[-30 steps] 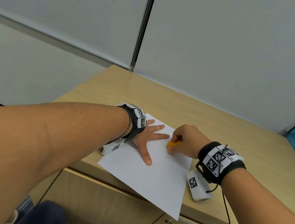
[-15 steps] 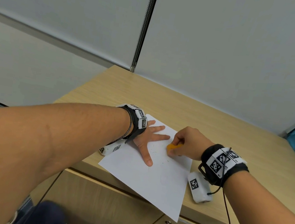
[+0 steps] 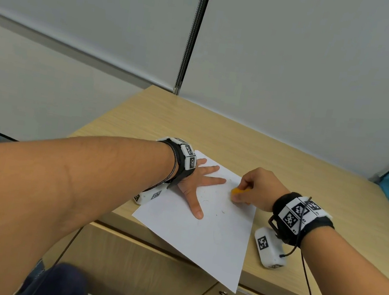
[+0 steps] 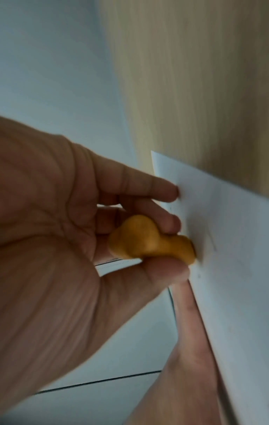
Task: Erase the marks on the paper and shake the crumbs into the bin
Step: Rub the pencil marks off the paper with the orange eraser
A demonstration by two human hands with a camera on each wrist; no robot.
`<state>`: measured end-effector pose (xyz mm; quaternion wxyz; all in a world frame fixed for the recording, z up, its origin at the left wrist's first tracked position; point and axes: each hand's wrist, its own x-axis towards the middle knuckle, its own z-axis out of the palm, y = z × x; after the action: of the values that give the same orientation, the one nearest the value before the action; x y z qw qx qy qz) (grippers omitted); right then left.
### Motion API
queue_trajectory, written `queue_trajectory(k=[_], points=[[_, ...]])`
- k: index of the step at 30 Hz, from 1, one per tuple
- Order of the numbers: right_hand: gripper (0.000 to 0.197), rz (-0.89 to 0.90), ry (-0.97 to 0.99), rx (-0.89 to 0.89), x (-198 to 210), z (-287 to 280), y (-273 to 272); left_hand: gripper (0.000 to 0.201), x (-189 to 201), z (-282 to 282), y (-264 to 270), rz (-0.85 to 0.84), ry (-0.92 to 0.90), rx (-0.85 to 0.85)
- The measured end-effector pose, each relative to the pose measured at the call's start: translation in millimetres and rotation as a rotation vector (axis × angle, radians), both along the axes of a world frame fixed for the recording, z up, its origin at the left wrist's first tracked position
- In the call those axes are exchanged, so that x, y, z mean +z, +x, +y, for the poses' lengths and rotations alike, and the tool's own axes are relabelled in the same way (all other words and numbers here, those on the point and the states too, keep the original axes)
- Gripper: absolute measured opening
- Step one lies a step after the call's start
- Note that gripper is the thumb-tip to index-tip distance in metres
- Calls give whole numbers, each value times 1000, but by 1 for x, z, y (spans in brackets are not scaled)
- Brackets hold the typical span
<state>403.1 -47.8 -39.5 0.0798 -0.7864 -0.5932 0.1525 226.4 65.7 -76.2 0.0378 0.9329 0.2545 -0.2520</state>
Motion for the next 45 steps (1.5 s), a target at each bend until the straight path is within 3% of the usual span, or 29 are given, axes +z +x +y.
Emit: queue_trajectory(k=[9,17,22,29,35,45], points=[[22,-1,-34,-3,3,-3,-9,131,1,-1,1,3,-3,-1],[18,-131,-64,-40,10,2,-13,131,0,0,-1,-10,-3,-1],[20,-48,-55,-20,5,-1,-13,129,0,-1,-1,-16,3,0],[21,-153,-124,-10,14,-7,-2,130,-1,-1,-2,-24,-6,1],[18,-55,31,45,4,-1,-15,130,0,-1,0,-23,7,-4],[21,-95,-74,108,2,-33,14,131,-3,1,-1,-35,-7,-5]])
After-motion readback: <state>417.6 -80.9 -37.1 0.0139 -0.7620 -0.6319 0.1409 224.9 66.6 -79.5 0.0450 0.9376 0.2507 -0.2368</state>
